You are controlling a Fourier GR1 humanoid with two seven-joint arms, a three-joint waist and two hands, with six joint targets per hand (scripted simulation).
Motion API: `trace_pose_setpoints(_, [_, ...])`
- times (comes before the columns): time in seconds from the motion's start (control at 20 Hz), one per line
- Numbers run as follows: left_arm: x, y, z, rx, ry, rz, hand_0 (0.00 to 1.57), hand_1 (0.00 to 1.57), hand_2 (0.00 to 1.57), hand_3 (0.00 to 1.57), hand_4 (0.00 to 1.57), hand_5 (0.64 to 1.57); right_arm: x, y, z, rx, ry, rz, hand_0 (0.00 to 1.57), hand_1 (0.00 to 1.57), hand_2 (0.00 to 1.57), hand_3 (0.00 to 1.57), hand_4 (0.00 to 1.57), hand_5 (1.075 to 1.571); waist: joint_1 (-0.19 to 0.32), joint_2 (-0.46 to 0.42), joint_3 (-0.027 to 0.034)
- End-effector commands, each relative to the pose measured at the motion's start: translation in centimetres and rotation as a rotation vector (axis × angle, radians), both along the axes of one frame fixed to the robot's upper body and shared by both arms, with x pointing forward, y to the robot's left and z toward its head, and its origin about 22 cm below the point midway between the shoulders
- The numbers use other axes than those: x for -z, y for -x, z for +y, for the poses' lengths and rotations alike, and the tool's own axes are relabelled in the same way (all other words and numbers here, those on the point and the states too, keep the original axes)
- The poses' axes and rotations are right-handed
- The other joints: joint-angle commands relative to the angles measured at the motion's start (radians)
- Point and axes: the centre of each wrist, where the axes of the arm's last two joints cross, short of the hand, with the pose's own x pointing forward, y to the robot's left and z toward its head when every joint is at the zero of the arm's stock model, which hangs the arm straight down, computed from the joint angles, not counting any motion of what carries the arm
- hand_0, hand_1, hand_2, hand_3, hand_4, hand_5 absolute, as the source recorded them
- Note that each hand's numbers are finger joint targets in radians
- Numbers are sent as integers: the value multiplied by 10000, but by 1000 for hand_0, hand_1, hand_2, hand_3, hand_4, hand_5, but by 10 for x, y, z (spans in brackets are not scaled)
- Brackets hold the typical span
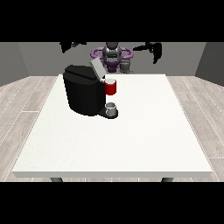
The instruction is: Insert the coffee pod into the coffee machine and close the lid
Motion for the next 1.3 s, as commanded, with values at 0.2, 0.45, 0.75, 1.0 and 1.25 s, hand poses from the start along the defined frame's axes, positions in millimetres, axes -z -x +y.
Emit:
trace_pose_setpoints(0.2, [22, 28, -6, -90, 1215, 326, 0, 0, 0, 0, 140, 1571, -30, -14, 8, -1409, 198, -554, 0, 0, 0, 0, 0, 1571, 631, 56, 6])
trace_pose_setpoints(0.45, [22, 42, -12, 105, 1642, 52, 0, 0, 0, 0, 88, 1571, -25, -20, 18, -1738, 681, -753, 0, 0, 0, 0, 239, 1571, 1029, 361, 7])
trace_pose_setpoints(0.75, [-7, 46, 7, 90, 1468, -722, 0, 0, 0, 0, 0, 1571, -44, -41, 18, -1988, 846, -1234, 0, 0, 0, 0, 123, 1571, 1174, 1259, 8])
trace_pose_setpoints(1.0, [-22, 47, 5, -395, 1969, -1153, 0, 0, 0, 0, 0, 1571, -46, -56, 30, -2189, 300, -1355, 0, 0, 0, 0, 0, 1571, 1098, 1873, 7])
trace_pose_setpoints(1.25, [-34, 58, 4, -212, 1400, -1126, 0, 0, 0, 0, 0, 1571, -58, -76, 4, -1899, 54, -1163, 0, 0, 0, 0, 0, 1571, 1194, 2179, 8])
